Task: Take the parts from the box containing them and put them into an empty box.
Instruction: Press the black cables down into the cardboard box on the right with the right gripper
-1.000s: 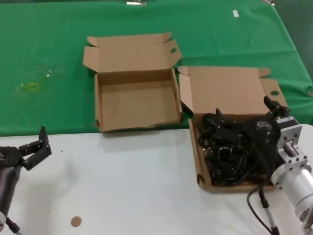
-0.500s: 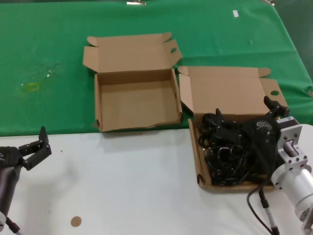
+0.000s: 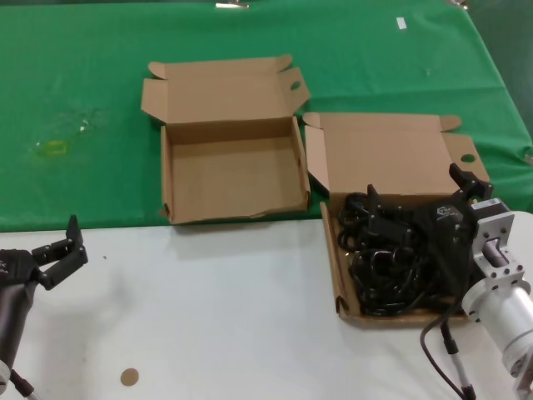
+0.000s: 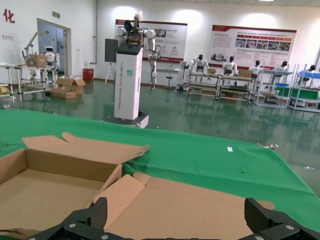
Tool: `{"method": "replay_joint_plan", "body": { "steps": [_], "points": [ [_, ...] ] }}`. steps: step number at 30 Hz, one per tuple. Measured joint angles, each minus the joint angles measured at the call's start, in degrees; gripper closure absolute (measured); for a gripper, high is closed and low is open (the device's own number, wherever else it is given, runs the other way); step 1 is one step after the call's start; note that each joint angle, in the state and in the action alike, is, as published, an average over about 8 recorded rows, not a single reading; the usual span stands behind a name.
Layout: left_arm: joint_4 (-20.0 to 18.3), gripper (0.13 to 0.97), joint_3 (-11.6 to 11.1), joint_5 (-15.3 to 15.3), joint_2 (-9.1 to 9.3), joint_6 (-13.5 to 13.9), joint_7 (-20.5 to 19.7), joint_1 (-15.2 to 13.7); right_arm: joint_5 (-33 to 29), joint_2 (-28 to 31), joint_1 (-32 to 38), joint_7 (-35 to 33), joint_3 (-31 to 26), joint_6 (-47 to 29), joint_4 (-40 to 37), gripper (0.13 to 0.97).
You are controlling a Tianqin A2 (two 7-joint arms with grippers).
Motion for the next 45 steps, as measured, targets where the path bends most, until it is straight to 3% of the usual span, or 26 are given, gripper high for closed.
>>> {"method": "replay_joint_plan", "body": {
  "steps": [22, 30, 34, 45],
  "points": [
    [0.0, 0.151, 0.0, 0.0, 0.00, 0.0, 0.0, 0.0, 0.0, 0.0, 0.0, 0.0, 0.0, 0.0, 0.0, 0.129],
    [0.0, 0.243, 0.0, 0.0, 0.00, 0.0, 0.0, 0.0, 0.0, 0.0, 0.0, 0.0, 0.0, 0.0, 0.0, 0.129],
    [0.0, 0.243, 0.0, 0.0, 0.00, 0.0, 0.0, 0.0, -0.1, -0.1, 0.0, -0.1, 0.0, 0.0, 0.1, 0.129],
    [0.0, 0.461, 0.0, 0.0, 0.00, 0.0, 0.0, 0.0, 2.0, 3.3, 0.1, 0.2, -3.1, 3.3, 1.0, 0.129]
  ]
}}
